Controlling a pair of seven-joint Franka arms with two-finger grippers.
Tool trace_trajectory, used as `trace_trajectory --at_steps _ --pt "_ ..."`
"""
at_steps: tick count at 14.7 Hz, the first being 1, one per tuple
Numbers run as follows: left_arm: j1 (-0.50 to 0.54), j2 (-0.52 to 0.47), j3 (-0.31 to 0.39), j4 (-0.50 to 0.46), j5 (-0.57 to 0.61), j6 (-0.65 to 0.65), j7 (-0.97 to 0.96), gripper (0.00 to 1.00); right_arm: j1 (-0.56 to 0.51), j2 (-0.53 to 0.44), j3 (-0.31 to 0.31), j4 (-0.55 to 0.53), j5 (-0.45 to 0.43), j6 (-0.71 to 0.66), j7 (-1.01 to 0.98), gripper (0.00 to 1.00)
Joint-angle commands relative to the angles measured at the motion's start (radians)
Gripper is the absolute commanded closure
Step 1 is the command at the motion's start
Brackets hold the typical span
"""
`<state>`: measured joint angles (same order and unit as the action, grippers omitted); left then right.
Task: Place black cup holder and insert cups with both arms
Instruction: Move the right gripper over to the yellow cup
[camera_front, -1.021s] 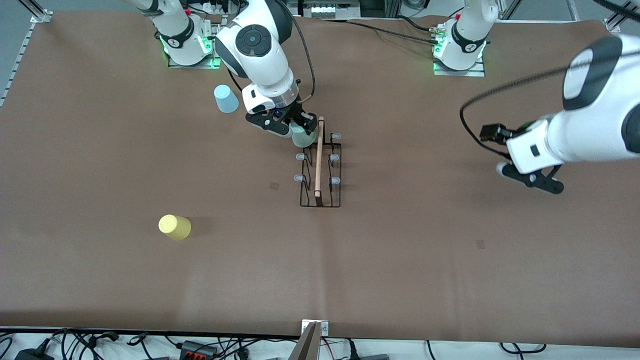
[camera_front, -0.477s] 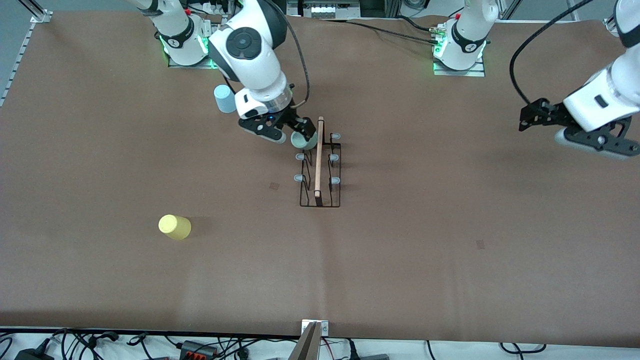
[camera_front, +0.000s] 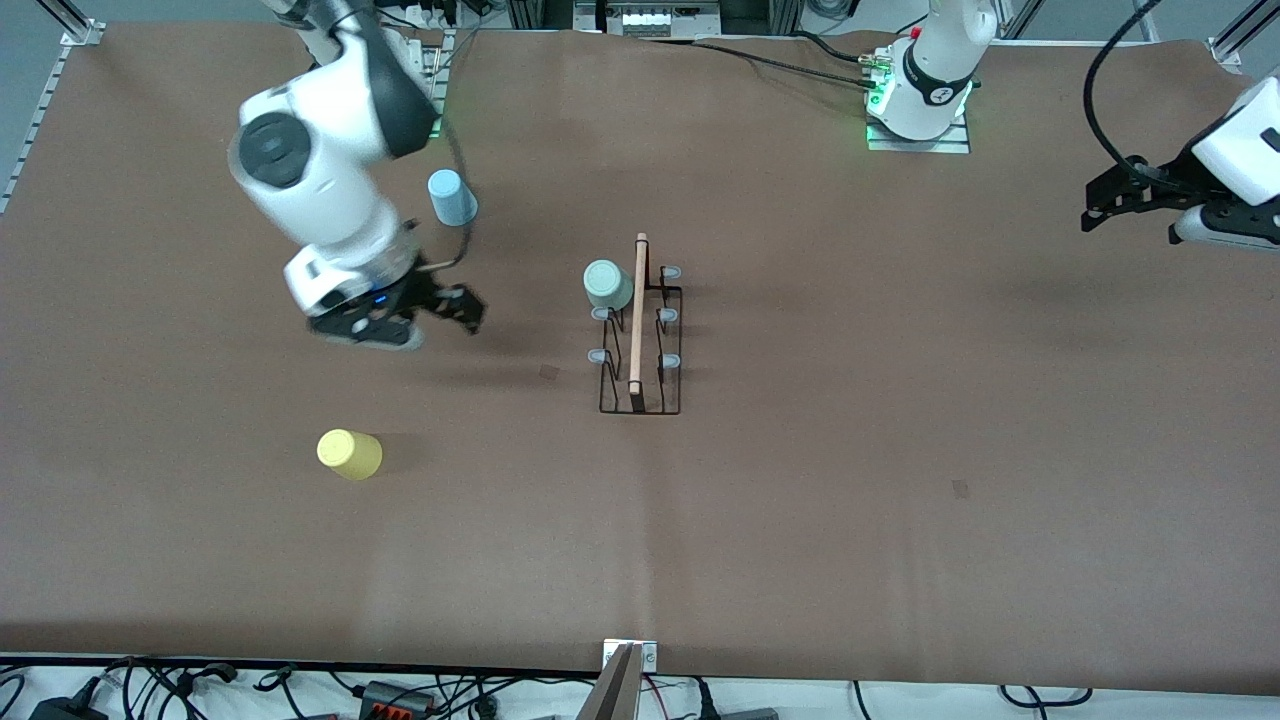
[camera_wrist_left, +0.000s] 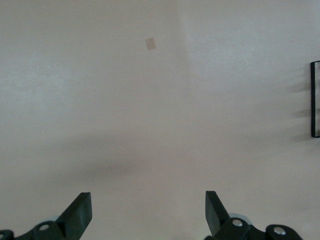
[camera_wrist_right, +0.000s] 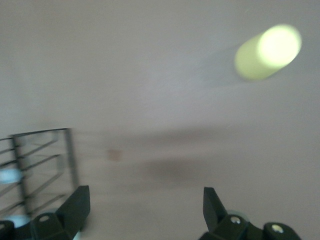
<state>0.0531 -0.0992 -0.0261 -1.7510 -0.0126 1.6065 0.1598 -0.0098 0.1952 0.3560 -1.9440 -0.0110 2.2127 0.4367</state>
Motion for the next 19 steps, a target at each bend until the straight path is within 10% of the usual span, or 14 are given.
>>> trace_trajectory --at_steps 1,5,19 --pt "-0.016 0.024 -0.003 0.028 -0.013 0.000 -0.025 0.00 -0.067 0.056 -0.038 -0.006 -0.065 0.043 -0.234 0.00" --pt "-0.016 0.038 -0.005 0.054 0.009 -0.014 -0.023 0.00 -0.101 0.197 -0.078 0.023 -0.237 0.229 -0.297 0.00" --pt "-0.009 0.133 -0.038 0.206 0.048 -0.088 -0.028 0.00 -0.081 0.408 -0.134 0.125 -0.236 0.426 -0.398 0.00"
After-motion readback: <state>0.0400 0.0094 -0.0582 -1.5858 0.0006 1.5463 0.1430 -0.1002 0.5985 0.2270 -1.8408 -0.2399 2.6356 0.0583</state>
